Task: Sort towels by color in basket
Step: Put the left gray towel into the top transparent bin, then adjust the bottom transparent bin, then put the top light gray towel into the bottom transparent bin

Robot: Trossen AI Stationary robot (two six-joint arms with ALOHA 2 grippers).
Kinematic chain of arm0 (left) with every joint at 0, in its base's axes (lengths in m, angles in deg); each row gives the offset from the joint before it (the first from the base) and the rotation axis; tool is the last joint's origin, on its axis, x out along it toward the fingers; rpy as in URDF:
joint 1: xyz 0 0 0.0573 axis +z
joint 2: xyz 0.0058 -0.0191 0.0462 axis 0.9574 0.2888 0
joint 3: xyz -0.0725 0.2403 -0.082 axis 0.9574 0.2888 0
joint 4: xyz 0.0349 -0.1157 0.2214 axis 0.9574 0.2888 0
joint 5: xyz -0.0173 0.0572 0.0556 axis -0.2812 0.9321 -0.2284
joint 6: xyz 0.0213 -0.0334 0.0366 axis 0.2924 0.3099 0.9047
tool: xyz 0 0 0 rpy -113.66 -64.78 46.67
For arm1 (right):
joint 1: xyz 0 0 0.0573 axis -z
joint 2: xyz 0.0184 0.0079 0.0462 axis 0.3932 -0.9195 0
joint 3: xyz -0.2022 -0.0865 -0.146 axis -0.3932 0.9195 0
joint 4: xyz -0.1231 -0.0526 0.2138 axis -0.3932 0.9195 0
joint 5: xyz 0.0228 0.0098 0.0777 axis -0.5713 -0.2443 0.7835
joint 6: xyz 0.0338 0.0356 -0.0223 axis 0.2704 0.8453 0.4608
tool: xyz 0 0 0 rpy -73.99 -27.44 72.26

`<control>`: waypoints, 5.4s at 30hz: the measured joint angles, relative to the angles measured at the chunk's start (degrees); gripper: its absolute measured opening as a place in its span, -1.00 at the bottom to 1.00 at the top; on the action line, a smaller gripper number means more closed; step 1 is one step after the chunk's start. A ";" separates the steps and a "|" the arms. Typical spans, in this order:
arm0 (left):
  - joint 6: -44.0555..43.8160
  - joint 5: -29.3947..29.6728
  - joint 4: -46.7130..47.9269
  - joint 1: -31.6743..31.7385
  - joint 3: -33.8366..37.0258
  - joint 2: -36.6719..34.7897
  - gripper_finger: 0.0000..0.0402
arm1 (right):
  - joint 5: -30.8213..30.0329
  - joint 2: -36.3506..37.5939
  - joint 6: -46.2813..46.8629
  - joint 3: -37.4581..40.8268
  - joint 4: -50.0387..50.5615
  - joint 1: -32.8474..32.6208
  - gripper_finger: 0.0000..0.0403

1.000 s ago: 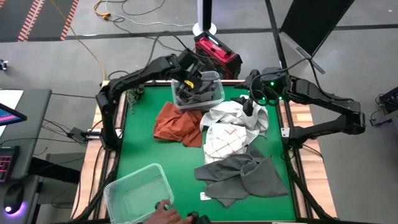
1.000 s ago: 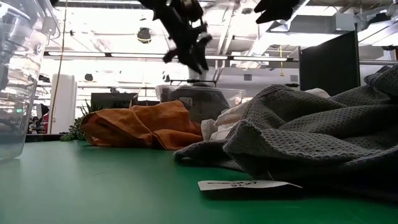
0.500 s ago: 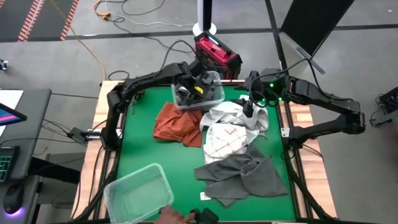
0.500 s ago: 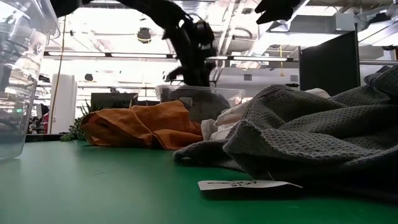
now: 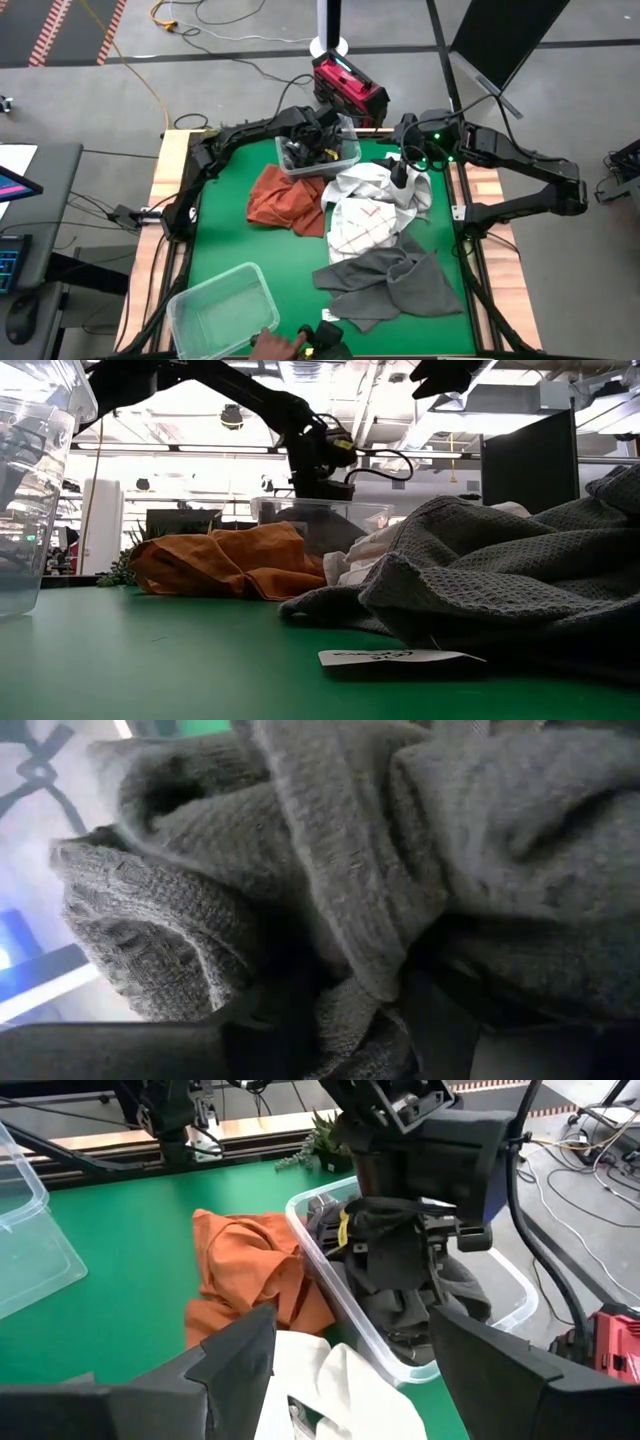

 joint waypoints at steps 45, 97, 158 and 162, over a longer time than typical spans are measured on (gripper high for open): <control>-50.38 -7.39 35.12 -46.05 7.91 -22.85 -0.34 | -2.62 -1.84 10.36 35.47 -46.12 -16.03 0.45; -114.97 -14.51 35.23 -65.92 30.57 -36.11 -0.13 | -2.82 -12.09 9.11 35.45 -59.71 -20.22 0.45; -93.72 11.34 34.92 -62.38 16.18 -38.83 -0.02 | -3.06 -7.43 9.14 35.45 -51.98 -20.11 0.45; -88.74 28.44 32.64 -60.32 14.65 -38.89 -0.02 | -3.04 -3.06 9.49 35.43 -44.90 -20.06 0.45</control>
